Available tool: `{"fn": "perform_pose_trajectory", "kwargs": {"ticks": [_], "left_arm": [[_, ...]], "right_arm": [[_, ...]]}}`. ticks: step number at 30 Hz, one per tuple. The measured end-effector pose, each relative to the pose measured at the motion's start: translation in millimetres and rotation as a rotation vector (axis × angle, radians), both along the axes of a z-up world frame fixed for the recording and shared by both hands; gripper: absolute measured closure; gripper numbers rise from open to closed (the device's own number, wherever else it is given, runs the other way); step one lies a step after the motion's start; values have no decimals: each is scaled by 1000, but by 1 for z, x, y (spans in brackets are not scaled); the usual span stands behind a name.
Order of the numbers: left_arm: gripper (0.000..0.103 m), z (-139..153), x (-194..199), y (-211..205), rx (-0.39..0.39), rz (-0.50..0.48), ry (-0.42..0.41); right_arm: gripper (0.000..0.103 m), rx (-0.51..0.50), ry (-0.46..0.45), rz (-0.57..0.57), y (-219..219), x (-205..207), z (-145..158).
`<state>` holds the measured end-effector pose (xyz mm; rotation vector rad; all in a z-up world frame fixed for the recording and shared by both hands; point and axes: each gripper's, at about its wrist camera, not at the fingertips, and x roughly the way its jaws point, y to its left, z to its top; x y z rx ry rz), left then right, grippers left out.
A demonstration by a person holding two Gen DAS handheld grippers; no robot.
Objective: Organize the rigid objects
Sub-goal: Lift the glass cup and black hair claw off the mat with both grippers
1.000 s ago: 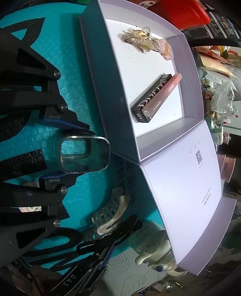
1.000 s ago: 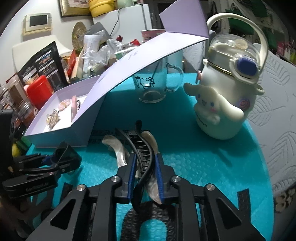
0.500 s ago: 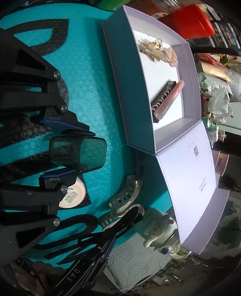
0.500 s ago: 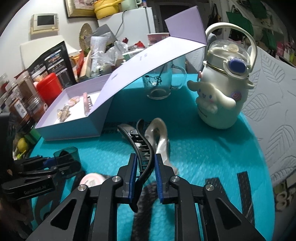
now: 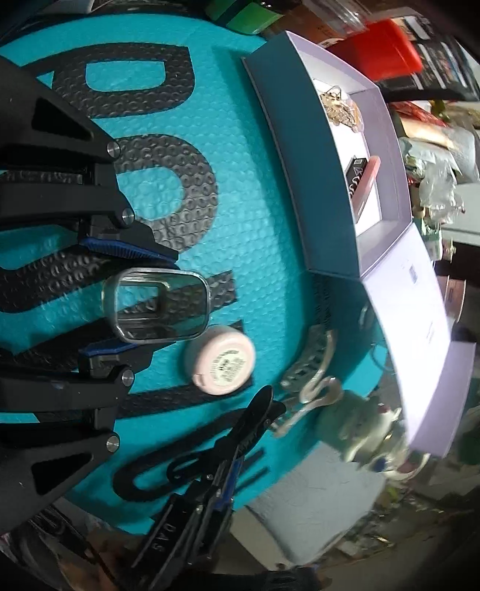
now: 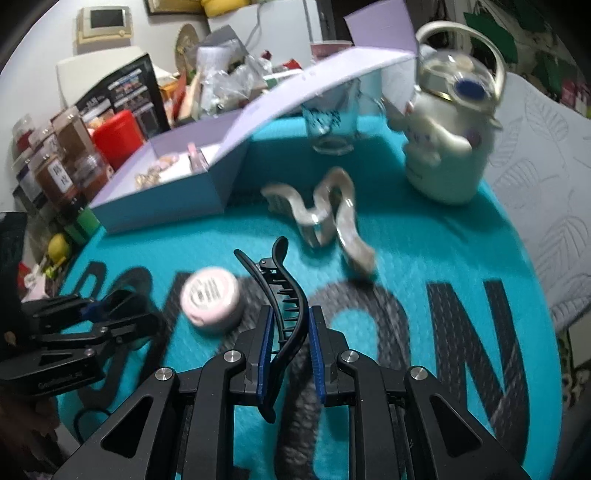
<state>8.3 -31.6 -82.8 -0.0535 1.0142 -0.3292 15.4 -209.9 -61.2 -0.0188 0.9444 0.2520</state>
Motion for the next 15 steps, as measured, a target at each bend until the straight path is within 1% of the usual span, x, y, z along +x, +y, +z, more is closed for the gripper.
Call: {"fn": "perform_pose_trajectory", "kwargs": {"ticks": [3, 5, 7, 8, 9, 10, 11, 14, 15], "left_arm": [[67, -2, 1, -2, 9, -15, 2], [66, -3, 2, -1, 3, -16, 6], [66, -4, 5, -1, -9, -11, -1], [66, -5, 5, -2, -13, -9, -4], [67, -5, 5, -2, -15, -8, -9], [67, -5, 5, -2, -17, -6, -11], [67, -5, 5, -1, -20, -2, -11], [67, -5, 5, -1, -28, 6, -9], [67, -5, 5, -1, -25, 4, -8]], "right_arm": [[84, -7, 27, -24, -6, -3, -7], [84, -12, 42, -19, -8, -4, -11], [83, -22, 37, -15, -8, -5, -13], [79, -36, 37, -13, -8, -4, -14], [70, -60, 44, -10, -7, -3, -17], [67, -70, 29, 1, -6, -3, -18], [61, -71, 26, -2, -6, -2, -18], [61, -59, 18, -23, -8, 1, -19], [68, -73, 12, -26, -7, 1, -19]]}}
